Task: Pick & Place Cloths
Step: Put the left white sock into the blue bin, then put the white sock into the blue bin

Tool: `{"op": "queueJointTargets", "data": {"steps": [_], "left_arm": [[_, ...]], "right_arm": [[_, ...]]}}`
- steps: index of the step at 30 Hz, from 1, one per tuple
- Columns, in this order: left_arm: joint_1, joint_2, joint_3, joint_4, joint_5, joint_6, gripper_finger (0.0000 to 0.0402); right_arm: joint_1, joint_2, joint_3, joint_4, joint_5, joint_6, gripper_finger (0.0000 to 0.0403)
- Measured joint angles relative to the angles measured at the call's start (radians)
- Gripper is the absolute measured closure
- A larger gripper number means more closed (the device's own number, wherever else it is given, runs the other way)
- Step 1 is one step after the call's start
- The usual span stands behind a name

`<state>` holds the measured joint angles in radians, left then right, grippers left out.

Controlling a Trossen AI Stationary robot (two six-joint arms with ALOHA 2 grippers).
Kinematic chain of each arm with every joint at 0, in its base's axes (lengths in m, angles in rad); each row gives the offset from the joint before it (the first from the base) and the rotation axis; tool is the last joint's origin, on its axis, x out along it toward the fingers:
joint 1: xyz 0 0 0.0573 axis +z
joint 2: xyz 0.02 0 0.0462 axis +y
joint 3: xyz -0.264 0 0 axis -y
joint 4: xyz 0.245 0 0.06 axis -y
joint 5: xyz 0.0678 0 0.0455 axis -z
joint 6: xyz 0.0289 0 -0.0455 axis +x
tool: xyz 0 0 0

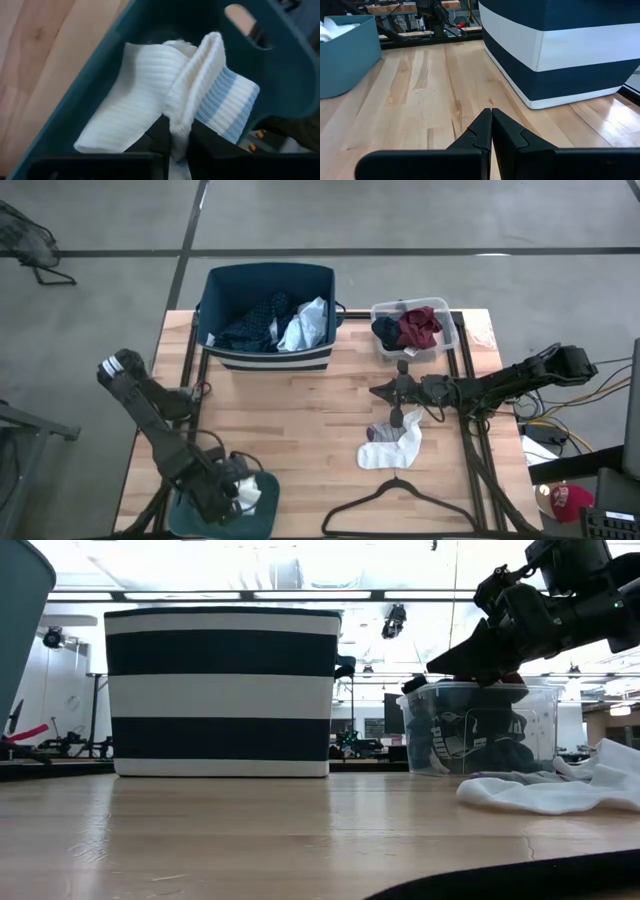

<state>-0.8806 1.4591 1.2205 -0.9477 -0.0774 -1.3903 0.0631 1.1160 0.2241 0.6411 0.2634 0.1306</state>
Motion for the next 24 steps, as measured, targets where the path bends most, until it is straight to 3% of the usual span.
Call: {"op": "queueJointTargets", "data": {"steps": [13,19,21,24], "left_arm": [[0.006,0.039,0.0,-0.004,-0.042,0.036,0.0269],[0.011,0.024,0.0,-0.004,-0.083,0.14,0.0255],[0.011,0.021,0.0,-0.004,-0.156,0.218,0.0256],[0.002,0.022,-0.003,0.005,-0.473,0.357,0.0259]], "right_arm": [[0.0,0.001,0.0,0.0,0.0,0.001,0.0394],[0.0,0.001,0.0,0.0,-0.002,0.022,0.0394],[0.0,0.001,0.0,-0.003,-0.002,0.03,0.0394],[0.0,0.001,0.0,-0.007,-0.002,0.03,0.0394]]}}
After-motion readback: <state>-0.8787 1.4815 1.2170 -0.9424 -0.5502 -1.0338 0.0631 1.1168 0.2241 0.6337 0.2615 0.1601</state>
